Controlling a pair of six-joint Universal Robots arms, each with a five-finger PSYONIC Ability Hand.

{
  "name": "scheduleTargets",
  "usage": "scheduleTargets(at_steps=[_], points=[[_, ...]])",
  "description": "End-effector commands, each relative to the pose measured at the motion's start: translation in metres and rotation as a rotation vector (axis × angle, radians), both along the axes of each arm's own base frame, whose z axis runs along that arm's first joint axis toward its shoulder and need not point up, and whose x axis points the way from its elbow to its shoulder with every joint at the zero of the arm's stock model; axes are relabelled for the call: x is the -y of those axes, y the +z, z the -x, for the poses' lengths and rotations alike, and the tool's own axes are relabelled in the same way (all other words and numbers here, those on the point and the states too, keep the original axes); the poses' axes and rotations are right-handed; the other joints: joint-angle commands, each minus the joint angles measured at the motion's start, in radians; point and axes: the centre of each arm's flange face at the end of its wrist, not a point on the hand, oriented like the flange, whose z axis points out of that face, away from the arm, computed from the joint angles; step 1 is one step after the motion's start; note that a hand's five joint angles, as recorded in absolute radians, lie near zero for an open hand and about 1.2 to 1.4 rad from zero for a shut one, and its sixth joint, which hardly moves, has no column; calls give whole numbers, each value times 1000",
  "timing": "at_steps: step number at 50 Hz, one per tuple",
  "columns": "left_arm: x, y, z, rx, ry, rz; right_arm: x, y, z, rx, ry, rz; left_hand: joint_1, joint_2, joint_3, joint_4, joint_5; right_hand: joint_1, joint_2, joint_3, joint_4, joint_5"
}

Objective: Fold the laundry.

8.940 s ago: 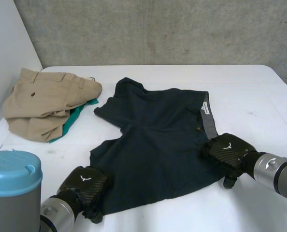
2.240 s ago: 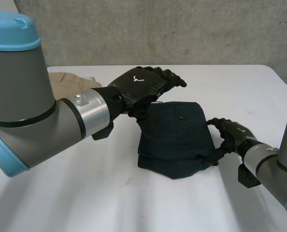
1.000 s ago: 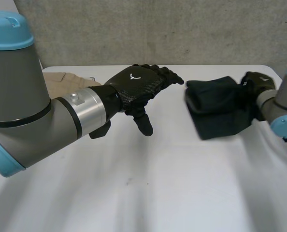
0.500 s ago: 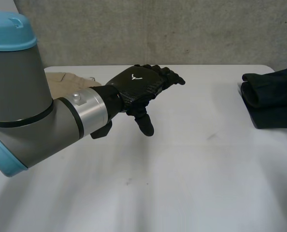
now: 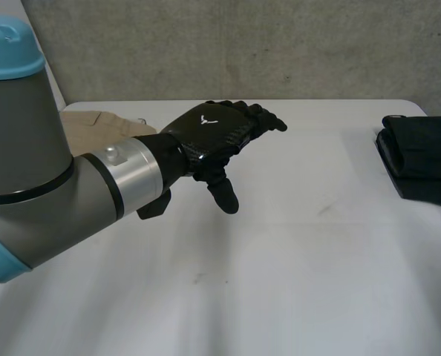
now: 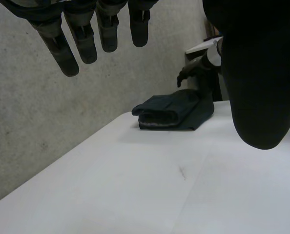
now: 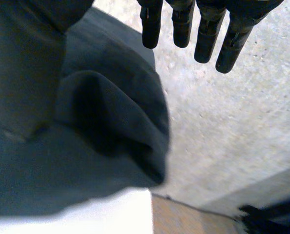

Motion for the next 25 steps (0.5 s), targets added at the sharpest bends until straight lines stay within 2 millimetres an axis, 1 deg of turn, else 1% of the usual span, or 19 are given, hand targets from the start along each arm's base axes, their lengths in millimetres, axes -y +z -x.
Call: scheduleTargets(at_steps=[1,3,4,7,8,10,11,12,13,14,15,16,18,19,20,22,23,24,25], points=[[-6,18,-10,-26,18,42,-17,54,2,-335,27,-8,-14,-25,-34,-26,-44,-29,-44,-40,-60,-70],[-4,24,-13,-36,33,57,-20,72,2,-409,24,22,-14,-25,-34,-26,-44,-29,-44,-40,-60,-70],[-3,27,-15,-41,43,67,-22,92,4,-465,-2,65,-14,-25,-34,-26,-44,-29,-44,-40,-60,-70],[7,36,-24,-58,96,104,-28,124,3,-509,-44,140,-14,-25,-34,-26,-44,-29,-44,-40,-60,-70],[10,38,-26,-65,111,116,-32,142,-3,-516,-62,191,-14,-25,-34,-26,-44,-29,-44,-40,-60,-70],[19,48,-33,-89,164,174,-37,156,-22,-514,-44,245,-14,-25,-34,-26,-44,-29,-44,-40,-60,-70],[23,52,-35,-101,184,195,-41,163,-38,-509,-18,279,-15,-26,-35,-27,-45,-29,-44,-40,-60,-70],[26,56,-37,-114,204,215,-49,176,-75,-477,47,347,-15,-26,-35,-27,-45,-29,-44,-40,-60,-70],[37,62,-45,-135,258,256,-55,181,-95,-453,82,382,-15,-26,-35,-27,-45,-29,-44,-40,-60,-70],[42,65,-48,-143,282,275,-60,184,-111,-426,108,408,-15,-26,-35,-27,-45,-29,-44,-40,-60,-70],[49,66,-53,-147,311,295,-72,184,-143,-358,180,433,-15,-26,-35,-27,-45,-29,-44,-40,-60,-70],[62,68,-62,-152,355,323,-78,181,-157,-320,215,436,-15,-26,-35,-27,-45,-29,-44,-40,-60,-70],[75,69,-72,-152,393,346,-92,172,-183,-248,290,425,-15,-26,-35,-27,-45,-29,-44,-40,-60,-70],[83,69,-77,-150,413,356,-110,171,-205,-184,367,422,-15,-26,-35,-27,-45,-29,-44,-40,-60,-70],[101,64,-89,-134,459,365,-120,173,-214,-160,409,425,-15,-26,-35,-27,-45,-29,-44,-40,-60,-70],[122,55,-104,-107,511,366,-142,177,-231,-108,498,433,-15,-26,-35,-27,-45,-29,-44,-40,-60,-70],[133,49,-112,-91,535,365,-163,171,-248,-73,588,418,-15,-26,-35,-27,-45,-29,-44,-40,-60,-70],[154,36,-128,-53,579,356,-175,166,-257,-62,635,409,-15,-26,-35,-27,-45,-29,-44,-40,-60,-70],[164,29,-137,-33,598,354,-185,161,-265,-55,676,402,-15,-26,-35,-27,-45,-29,-44,-40,-60,-70]])
